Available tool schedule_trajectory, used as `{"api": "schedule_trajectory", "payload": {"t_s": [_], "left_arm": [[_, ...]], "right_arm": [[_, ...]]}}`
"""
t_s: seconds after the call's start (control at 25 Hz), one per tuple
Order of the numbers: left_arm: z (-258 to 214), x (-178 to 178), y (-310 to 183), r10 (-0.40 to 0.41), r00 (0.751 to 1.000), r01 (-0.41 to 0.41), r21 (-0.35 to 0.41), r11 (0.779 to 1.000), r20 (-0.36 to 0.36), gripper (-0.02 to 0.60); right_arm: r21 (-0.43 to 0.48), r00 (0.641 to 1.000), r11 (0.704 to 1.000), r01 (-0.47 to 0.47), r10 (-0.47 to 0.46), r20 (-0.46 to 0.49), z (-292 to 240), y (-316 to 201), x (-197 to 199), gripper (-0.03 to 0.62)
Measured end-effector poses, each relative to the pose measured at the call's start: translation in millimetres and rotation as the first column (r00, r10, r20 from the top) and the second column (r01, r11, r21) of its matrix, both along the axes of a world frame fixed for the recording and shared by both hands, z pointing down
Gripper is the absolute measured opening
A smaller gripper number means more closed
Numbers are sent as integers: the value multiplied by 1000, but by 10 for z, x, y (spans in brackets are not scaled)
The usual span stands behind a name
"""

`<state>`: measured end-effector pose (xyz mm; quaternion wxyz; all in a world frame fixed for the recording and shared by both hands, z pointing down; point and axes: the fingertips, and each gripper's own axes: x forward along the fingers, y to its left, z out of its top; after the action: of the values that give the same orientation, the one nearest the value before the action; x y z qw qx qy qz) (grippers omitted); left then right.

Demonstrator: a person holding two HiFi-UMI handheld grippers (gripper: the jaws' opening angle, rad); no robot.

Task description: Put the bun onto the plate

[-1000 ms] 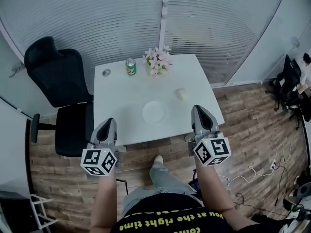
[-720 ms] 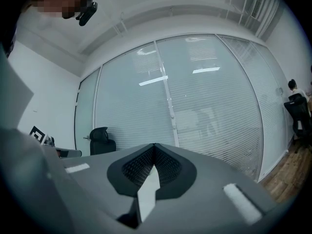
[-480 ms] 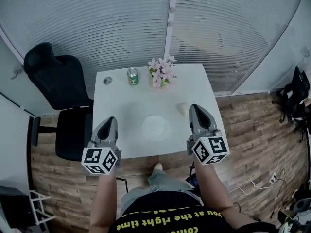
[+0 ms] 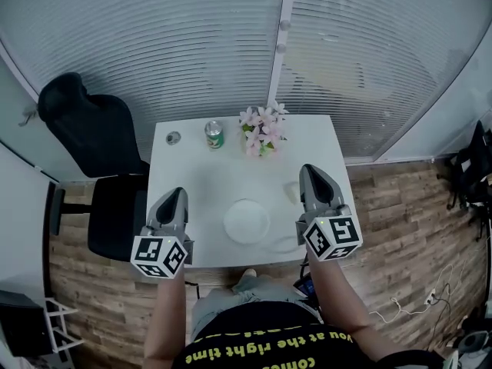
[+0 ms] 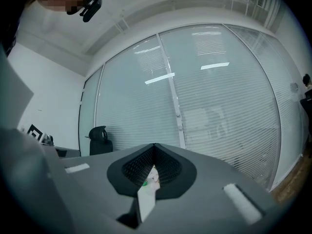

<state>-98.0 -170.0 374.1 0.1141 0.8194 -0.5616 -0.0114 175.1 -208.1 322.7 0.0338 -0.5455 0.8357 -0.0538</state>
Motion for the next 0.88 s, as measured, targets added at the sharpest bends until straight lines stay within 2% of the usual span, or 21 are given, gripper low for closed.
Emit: {"api": "schedule_trajectory", "payload": {"t_s": [0.28,0.52,0.76,0.88], "left_arm": [[-21,20,-210,22,1000,-22,5,1000,-3,0],[18,77,-247,61,998,-61,-11,998,-8,0],[-83,208,-330,137,990,-137,-9,991,-19,1],[-145,256,-405,172,985,-171,8,985,-25,1]], "right_arm": [[-10,999,999,-34,34,4,39,-150,109,6],[-39,997,996,-79,79,3,119,-33,207,6],[-22,991,991,-130,131,39,101,65,307,6],[-21,986,986,-166,166,26,100,89,344,6]]}}
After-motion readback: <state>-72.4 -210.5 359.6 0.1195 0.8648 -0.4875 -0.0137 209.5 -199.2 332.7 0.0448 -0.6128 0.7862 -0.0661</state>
